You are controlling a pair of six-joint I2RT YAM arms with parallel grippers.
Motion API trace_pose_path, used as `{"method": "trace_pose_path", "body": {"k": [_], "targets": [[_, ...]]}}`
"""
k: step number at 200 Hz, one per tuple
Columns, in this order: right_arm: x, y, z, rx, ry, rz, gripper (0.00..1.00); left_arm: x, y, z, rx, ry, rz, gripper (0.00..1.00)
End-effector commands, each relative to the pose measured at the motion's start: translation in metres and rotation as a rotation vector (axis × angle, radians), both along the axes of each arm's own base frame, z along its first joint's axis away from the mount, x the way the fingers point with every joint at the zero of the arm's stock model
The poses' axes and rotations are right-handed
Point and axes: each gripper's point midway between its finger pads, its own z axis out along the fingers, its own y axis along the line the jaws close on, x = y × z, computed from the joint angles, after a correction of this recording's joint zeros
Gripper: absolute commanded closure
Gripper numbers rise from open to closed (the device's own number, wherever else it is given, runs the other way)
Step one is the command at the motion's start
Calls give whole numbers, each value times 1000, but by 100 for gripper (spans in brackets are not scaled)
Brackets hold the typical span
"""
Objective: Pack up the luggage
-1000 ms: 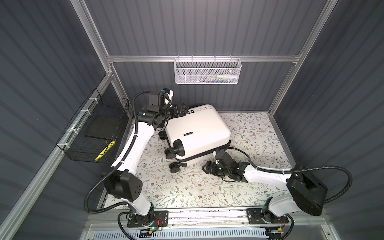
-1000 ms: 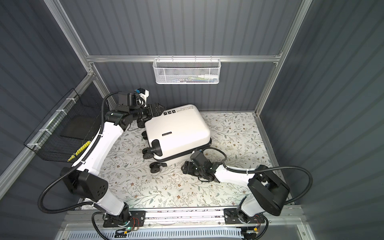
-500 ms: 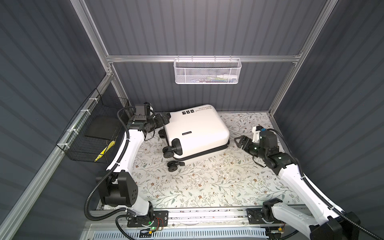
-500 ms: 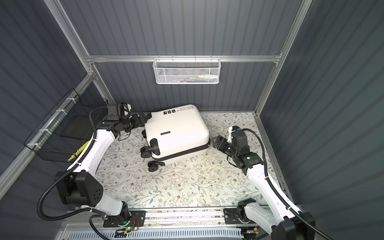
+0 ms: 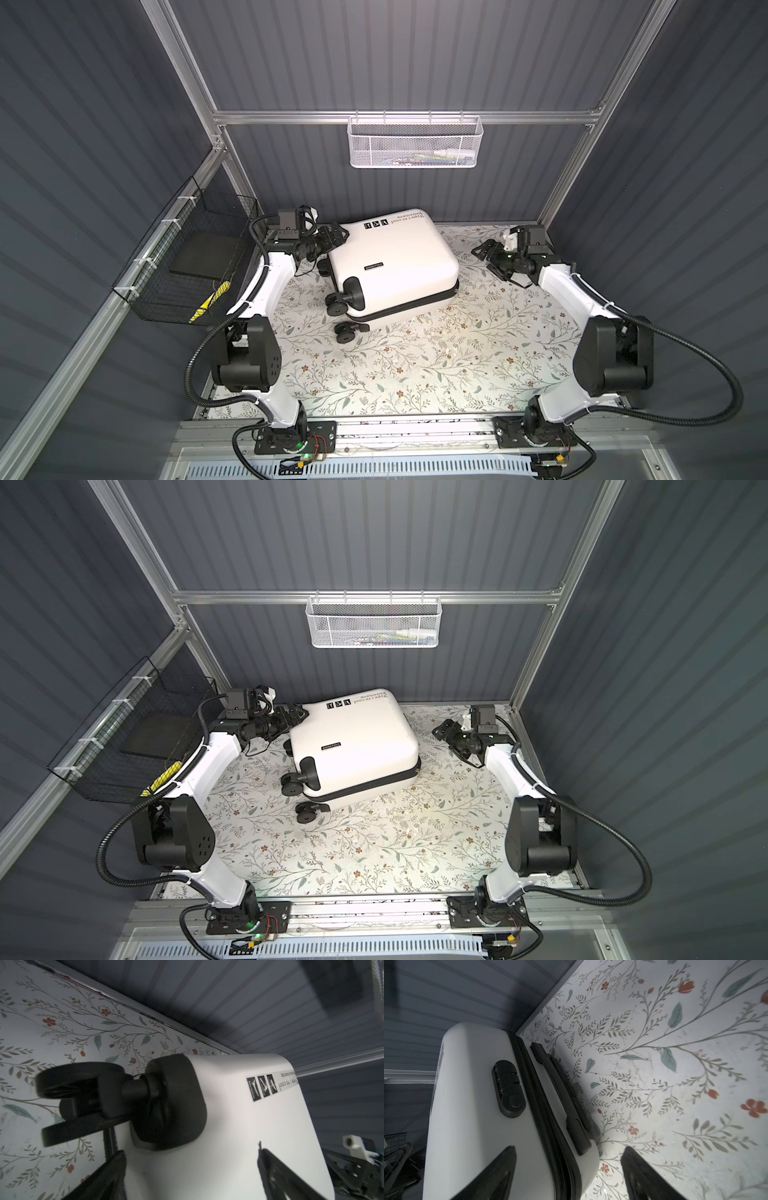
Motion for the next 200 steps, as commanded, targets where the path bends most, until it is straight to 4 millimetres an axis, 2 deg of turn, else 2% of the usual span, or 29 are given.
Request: {"method": "trace_pose_path", "body": {"k": [1, 41, 88, 132, 170, 197, 200], "targets": [[12, 22, 3, 48, -5, 66, 19, 4, -14, -7, -72, 13, -46, 0], [12, 49, -14, 42, 24, 137, 20, 8, -38, -9, -86, 20, -99, 0], [-19, 57, -24, 39, 24, 160, 20, 13, -83, -9, -79, 23, -186, 0], [-69, 49, -40, 54, 36, 127, 20, 21, -129, -16, -86, 32, -267, 0], [-130, 43, -64, 58, 67, 97, 21, 29, -174, -20, -100, 29, -340, 0], [-164, 21, -80, 0, 92, 28, 20, 42, -193, -16, -113, 14, -361, 0], [-165, 18, -74, -7, 73, 20, 19, 44, -193, -15, -112, 12, -360, 0]]}}
